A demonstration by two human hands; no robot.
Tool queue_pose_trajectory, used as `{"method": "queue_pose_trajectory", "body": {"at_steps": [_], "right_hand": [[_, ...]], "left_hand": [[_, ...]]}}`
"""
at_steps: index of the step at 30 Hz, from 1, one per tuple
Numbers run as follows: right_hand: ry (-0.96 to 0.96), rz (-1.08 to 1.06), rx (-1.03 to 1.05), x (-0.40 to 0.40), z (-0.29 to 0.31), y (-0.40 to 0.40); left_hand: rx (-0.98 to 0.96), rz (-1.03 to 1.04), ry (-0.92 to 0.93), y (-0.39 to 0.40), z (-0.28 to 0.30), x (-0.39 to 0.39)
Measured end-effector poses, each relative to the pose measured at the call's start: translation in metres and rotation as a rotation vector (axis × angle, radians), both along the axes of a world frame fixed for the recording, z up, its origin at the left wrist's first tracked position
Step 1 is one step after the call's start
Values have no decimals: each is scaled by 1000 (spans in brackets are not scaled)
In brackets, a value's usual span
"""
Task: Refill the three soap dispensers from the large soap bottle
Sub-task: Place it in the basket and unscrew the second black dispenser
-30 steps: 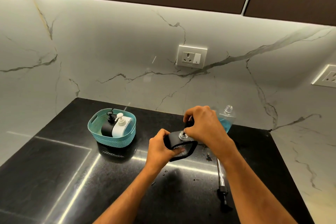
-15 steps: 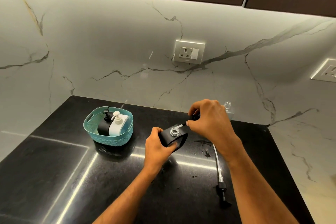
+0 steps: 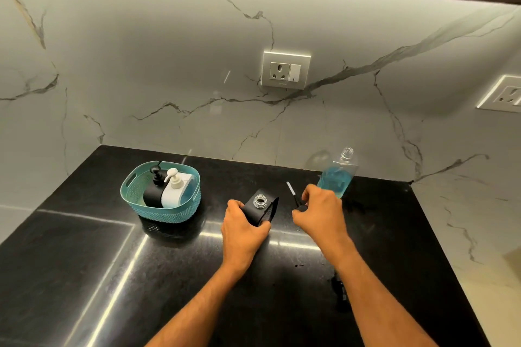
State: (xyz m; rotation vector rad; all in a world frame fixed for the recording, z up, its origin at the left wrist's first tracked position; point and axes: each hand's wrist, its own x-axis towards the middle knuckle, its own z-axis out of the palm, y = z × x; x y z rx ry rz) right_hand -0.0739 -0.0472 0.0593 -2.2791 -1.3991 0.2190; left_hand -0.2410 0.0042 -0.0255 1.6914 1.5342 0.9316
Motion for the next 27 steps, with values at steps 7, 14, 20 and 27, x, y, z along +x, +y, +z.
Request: {"method": "queue_pose_trajectory", "body": {"at_steps": [7,14,20,27], "right_hand": [[35,-68,-131,-3,-87,-18],[26,-83,-138,0,-115,-32],[21,-79,-146,0,-123,-32],[50,-88,-158,3,-134,-31]], "left_hand": [[-27,14,44,-14,-13,6],[-54,35,48,-18,-25,8],[-81,44,45,-21,-35,9],[-71,33,54,-23,-35,9]]}}
